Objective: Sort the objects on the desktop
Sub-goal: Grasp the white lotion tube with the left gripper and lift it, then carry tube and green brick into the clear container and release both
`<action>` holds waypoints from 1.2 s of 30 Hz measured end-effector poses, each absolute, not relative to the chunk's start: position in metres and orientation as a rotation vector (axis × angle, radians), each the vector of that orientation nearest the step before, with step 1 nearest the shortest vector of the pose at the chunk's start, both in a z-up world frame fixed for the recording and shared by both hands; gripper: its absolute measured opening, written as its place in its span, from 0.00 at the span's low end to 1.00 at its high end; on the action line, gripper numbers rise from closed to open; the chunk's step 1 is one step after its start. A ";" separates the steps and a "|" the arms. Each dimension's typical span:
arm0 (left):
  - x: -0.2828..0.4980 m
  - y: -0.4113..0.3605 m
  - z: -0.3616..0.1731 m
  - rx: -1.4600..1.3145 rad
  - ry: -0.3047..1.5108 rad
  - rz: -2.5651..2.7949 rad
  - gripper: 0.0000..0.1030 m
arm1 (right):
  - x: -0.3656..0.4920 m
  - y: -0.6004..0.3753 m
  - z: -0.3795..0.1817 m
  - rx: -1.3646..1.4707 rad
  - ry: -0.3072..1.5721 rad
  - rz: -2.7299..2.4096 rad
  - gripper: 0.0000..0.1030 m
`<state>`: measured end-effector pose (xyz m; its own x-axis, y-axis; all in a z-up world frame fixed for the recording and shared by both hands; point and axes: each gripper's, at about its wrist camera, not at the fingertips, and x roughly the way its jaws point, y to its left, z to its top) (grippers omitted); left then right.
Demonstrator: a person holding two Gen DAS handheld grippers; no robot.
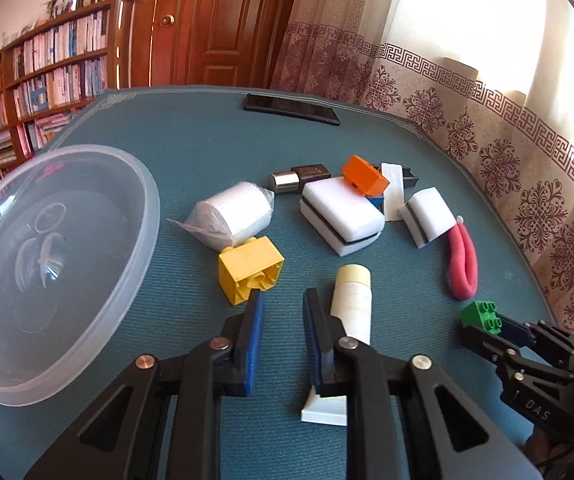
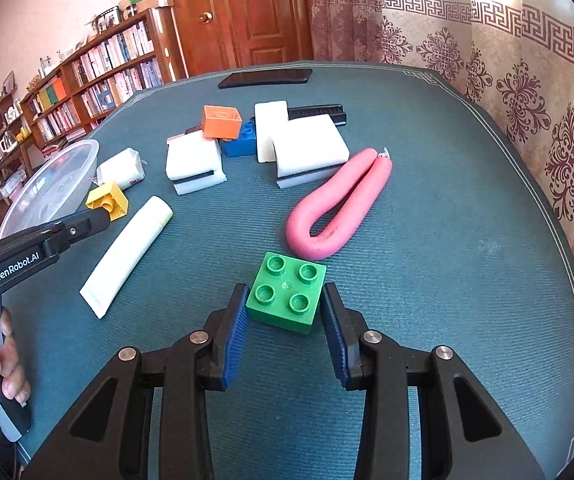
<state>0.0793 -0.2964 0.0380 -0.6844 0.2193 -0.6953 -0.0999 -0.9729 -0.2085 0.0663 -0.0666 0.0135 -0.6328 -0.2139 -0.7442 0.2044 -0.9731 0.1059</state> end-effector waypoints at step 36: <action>0.089 -0.310 0.062 -1.043 -0.208 2.823 0.28 | 0.067 -0.090 0.024 1.155 -0.038 -2.589 0.38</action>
